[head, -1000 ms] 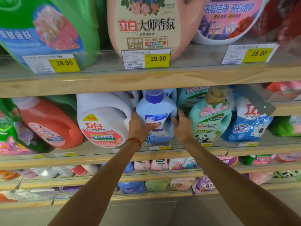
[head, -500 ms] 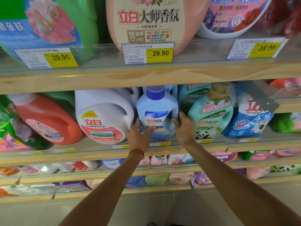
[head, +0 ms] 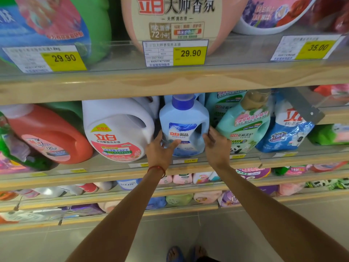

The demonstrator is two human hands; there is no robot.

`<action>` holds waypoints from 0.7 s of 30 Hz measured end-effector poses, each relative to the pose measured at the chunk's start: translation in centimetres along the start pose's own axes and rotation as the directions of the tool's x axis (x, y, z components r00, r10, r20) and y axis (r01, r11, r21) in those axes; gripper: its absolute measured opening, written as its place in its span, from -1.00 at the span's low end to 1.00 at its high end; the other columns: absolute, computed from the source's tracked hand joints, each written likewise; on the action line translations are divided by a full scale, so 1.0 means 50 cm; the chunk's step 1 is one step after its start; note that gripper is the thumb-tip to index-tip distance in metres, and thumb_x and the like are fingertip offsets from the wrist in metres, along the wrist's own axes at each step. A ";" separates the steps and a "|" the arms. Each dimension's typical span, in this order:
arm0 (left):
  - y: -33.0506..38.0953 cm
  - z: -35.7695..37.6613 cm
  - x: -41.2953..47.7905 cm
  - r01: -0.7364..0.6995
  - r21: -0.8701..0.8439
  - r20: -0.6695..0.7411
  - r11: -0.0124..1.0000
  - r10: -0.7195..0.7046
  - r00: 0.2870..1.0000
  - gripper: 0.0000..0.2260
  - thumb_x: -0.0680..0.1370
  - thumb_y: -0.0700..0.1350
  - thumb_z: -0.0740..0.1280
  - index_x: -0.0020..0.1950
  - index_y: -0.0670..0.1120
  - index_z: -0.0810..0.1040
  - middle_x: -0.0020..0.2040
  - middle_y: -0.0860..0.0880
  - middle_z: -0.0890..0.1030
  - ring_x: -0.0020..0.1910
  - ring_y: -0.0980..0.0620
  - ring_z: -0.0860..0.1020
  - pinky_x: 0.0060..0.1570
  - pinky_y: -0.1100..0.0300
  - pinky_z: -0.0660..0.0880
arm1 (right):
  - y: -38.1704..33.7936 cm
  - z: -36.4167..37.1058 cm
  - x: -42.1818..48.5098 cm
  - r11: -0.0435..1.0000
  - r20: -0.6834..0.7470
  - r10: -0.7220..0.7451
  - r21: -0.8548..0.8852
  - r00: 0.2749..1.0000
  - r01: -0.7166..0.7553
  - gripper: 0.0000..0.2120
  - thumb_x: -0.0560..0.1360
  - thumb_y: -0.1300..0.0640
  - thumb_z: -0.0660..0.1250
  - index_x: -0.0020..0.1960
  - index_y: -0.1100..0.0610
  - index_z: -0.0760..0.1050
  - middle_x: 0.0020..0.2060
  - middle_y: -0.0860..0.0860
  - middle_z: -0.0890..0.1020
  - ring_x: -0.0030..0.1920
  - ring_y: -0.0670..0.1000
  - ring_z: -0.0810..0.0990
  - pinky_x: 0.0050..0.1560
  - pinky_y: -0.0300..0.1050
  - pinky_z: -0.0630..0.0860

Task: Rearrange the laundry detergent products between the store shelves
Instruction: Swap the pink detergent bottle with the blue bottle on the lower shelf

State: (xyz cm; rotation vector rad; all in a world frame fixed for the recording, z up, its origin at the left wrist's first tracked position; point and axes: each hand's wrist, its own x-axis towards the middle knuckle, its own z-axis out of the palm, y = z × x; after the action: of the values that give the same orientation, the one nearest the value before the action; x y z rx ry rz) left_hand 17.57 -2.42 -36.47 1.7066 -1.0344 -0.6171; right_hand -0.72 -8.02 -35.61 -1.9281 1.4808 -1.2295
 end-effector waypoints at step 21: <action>0.010 0.030 -0.044 0.008 -0.094 0.036 0.996 -0.005 0.999 -0.41 0.53 -0.07 0.50 0.51 -0.03 0.36 0.21 0.05 0.63 0.12 0.16 0.60 0.05 0.41 0.54 | -0.015 -0.031 -0.036 0.993 0.223 0.118 -0.051 0.968 -0.109 -0.47 0.62 0.28 0.36 0.56 0.23 0.34 0.28 0.20 0.66 0.26 0.22 0.64 0.28 0.18 0.58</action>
State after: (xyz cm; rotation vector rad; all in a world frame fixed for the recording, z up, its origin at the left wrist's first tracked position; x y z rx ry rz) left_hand 15.10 -1.33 -36.71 1.6229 -1.0093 -0.6919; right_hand -1.66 -5.81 -34.95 -1.9068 1.4819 -0.9047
